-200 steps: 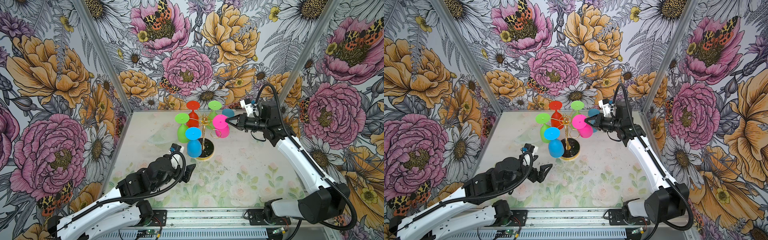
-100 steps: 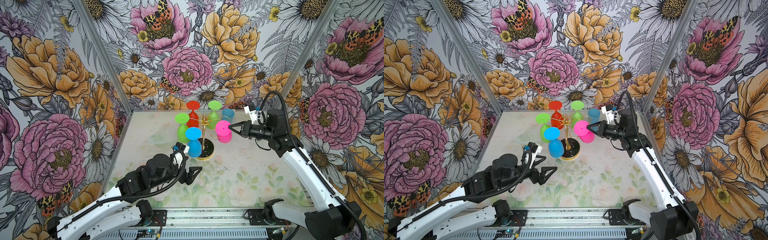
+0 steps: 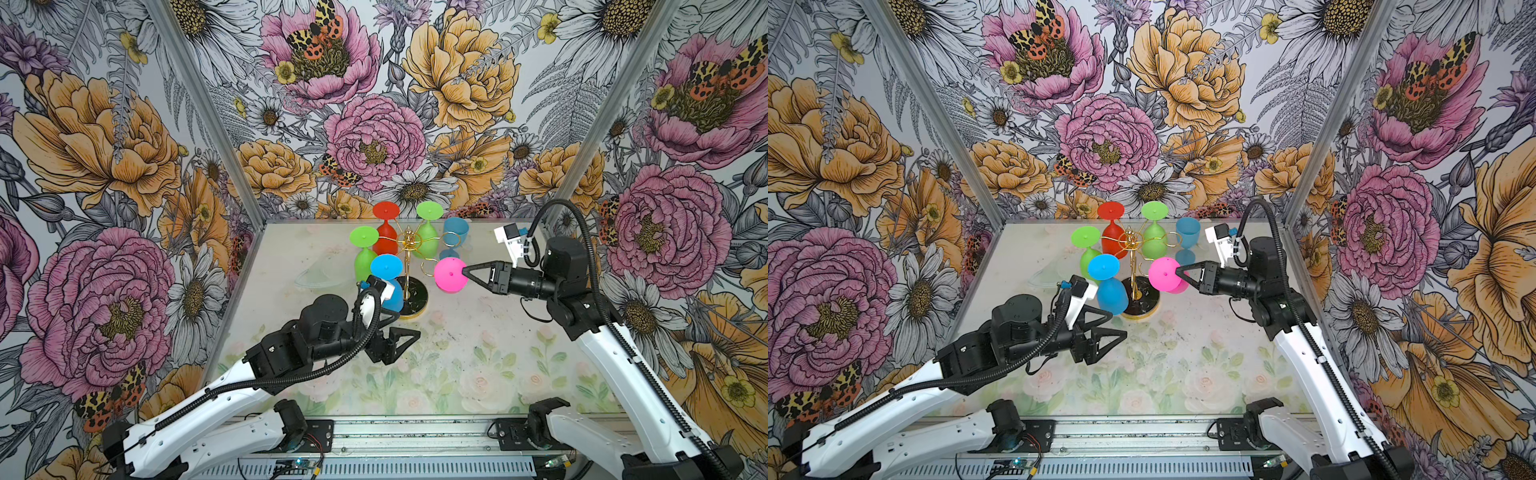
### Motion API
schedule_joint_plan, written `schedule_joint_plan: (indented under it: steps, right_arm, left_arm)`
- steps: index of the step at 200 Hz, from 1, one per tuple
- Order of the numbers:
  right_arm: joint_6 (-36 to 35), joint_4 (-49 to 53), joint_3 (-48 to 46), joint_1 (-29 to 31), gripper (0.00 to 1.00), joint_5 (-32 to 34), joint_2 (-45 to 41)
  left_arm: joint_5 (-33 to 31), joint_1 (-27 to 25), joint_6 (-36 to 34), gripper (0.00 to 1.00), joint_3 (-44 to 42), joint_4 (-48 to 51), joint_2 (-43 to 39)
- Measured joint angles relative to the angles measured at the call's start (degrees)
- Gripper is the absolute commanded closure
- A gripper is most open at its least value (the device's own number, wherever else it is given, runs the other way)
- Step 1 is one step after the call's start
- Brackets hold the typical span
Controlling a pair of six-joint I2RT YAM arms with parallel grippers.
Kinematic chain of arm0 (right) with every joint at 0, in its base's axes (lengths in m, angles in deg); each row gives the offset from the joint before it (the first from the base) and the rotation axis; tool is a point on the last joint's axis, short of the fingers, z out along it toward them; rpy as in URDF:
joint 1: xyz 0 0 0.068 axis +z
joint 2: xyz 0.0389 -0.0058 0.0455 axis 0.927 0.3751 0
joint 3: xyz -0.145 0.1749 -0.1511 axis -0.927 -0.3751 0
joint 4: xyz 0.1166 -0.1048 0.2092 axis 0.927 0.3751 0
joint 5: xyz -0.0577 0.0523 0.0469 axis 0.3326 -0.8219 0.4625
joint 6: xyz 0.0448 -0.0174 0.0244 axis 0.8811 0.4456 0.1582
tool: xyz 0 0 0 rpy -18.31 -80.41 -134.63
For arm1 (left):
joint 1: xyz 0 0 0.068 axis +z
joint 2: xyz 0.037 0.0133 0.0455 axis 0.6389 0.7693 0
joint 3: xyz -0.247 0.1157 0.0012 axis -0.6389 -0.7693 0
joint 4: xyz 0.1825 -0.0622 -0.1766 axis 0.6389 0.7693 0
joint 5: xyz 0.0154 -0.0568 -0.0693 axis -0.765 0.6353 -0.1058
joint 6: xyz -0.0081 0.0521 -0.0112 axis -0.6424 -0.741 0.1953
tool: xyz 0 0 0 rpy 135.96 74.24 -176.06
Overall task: Take the wine glass off the wine glass rack
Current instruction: 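Close the left gripper on the magenta glass's base beside the right gripper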
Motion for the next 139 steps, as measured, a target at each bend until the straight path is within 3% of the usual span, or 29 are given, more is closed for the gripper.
schedule_joint_plan:
  steps: [25, 45, 139]
  right_arm:
    - [-1.64, 0.04, -2.32, 0.02, 1.0, -0.68, -2.8]
    - [-2.93, 0.04, -3.61, 0.22, 1.0, -1.64, -4.68]
    - [-4.59, 0.07, -6.95, 0.26, 1.0, -6.47, -9.46]
  left_arm:
    - [3.48, 0.79, 1.31, 0.21, 1.6, -1.95, 2.32]
    - [6.4, 1.92, 3.17, 0.33, 1.9, -4.59, 3.67]
    - [17.16, 4.83, 10.12, 0.39, 1.92, -13.79, 9.79]
